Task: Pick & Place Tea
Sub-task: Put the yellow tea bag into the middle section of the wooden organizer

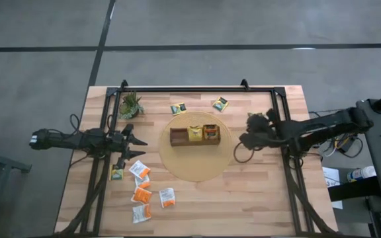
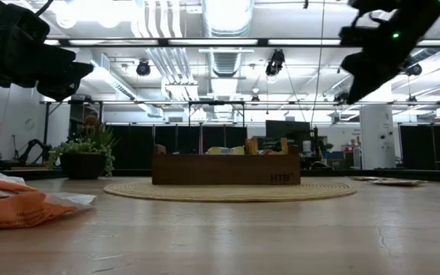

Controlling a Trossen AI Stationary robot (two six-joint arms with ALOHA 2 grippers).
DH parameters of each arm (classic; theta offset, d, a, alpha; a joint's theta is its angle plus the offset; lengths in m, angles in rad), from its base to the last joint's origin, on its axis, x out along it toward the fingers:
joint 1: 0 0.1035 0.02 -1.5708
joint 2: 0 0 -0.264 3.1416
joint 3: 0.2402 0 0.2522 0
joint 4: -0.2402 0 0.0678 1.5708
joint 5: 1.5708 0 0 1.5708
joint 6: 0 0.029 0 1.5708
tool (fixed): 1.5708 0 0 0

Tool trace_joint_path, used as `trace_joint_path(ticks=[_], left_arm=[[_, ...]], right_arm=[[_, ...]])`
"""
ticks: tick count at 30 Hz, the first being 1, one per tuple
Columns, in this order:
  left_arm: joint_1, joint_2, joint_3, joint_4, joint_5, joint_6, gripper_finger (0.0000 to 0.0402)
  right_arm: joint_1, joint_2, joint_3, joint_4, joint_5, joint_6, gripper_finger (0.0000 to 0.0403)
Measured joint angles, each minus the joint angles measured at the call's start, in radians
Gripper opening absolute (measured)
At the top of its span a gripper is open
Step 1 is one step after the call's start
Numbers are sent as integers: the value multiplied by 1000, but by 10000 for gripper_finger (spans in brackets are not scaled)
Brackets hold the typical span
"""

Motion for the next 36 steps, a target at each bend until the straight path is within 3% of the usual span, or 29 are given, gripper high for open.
trace_joint_path(ticks=[5, 8, 21, 36], left_arm=[[0, 0, 0, 0, 0, 0, 167], [0, 0, 0, 0, 0, 0, 167], [0, 0, 0, 0, 0, 0, 167], [0, 0, 0, 0, 0, 0, 167]], right_arm=[[0, -126, -68, 4, -208, 112, 122], [0, -167, -111, 4, -274, 148, 126], [0, -137, -172, 4, -348, 146, 147], [-4, -117, -207, 18, -362, 171, 219]])
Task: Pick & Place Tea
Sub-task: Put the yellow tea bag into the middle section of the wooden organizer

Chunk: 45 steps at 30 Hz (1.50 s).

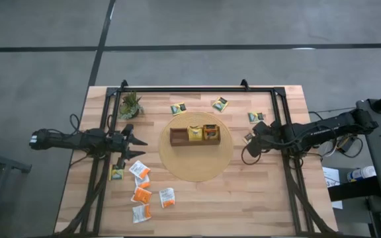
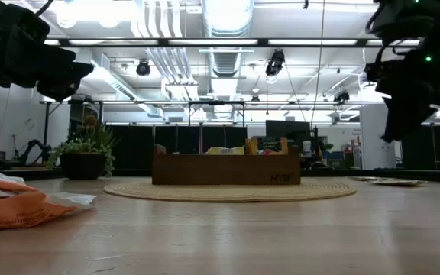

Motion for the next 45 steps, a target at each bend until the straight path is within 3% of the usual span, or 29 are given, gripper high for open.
trace_joint_path(ticks=[5, 19, 37, 41, 45], left_arm=[[0, 0, 0, 0, 0, 0, 167], [0, 0, 0, 0, 0, 0, 167], [0, 0, 0, 0, 0, 0, 167], [0, 0, 0, 0, 0, 0, 167], [0, 0, 0, 0, 0, 0, 167]], right_arm=[[-39, 0, -61, 53, -108, -1, 224], [-217, 15, -104, 216, -157, -160, 224], [-350, 345, -75, 312, -252, -261, 220], [-353, 340, -61, 306, -259, -271, 200], [-353, 324, -51, 307, -261, -294, 154]])
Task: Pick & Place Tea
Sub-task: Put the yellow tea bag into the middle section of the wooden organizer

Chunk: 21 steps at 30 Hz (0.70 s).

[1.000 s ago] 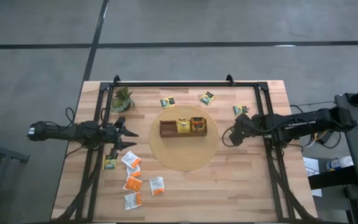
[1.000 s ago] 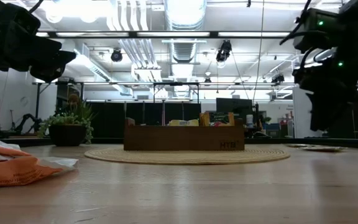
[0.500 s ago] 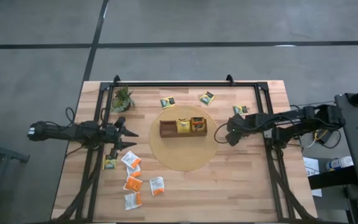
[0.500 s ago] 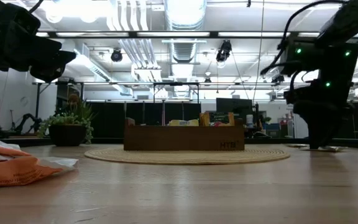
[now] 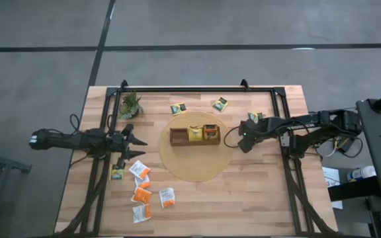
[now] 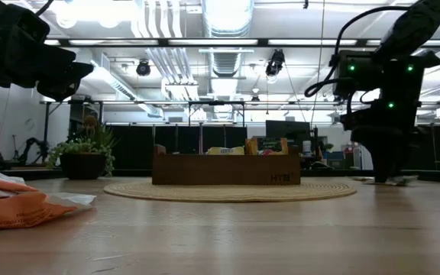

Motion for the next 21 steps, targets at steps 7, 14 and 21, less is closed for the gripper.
trace_joint_path(ticks=[7, 14, 21], left_arm=[[0, 0, 0, 0, 0, 0, 167], [0, 0, 0, 0, 0, 0, 167], [0, 0, 0, 0, 0, 0, 167]], right_arm=[[0, -4, 1, 0, 9, -59, 49], [0, -3, 19, -3, -1, -95, 24], [10, -4, 42, 6, -7, -67, 27]])
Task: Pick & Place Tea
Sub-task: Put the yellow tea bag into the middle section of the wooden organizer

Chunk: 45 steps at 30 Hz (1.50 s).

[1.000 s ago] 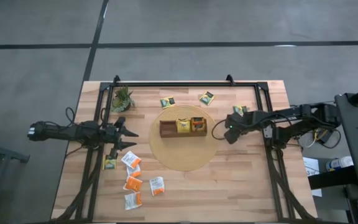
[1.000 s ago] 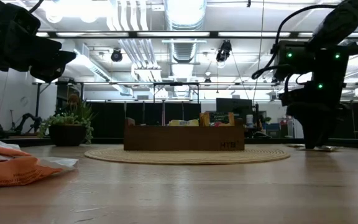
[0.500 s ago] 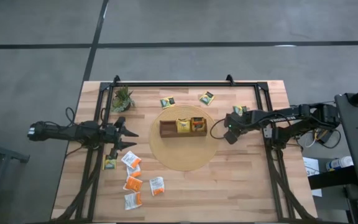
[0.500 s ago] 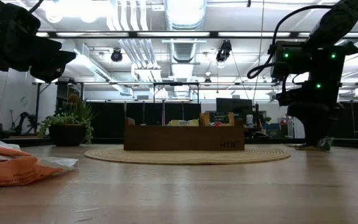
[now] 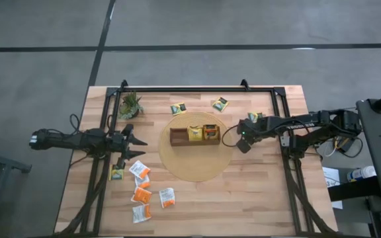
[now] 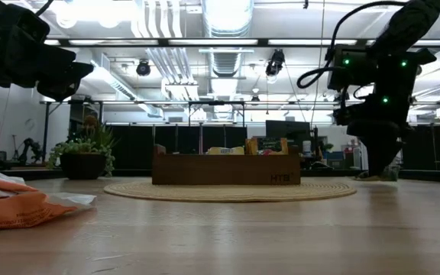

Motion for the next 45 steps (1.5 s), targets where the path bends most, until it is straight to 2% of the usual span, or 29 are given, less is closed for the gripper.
trace_joint_path(ticks=[5, 10, 15, 28, 37, 45], left_arm=[[0, 0, 0, 0, 0, 0, 167], [0, 0, 0, 0, 0, 0, 167], [0, 0, 0, 0, 0, 0, 167], [0, 0, 0, 0, 0, 0, 167], [0, 0, 0, 0, 0, 0, 167], [0, 0, 0, 1, 0, 0, 167]], right_arm=[[64, -5, 0, 14, 3, 119, 28], [215, -8, 0, 46, 44, 253, 28], [342, -9, 8, 165, 89, 344, 28], [546, 20, 95, 334, 341, 533, 28], [601, 263, 285, 331, 437, 599, 28], [604, 481, 500, 328, 706, 572, 28]])
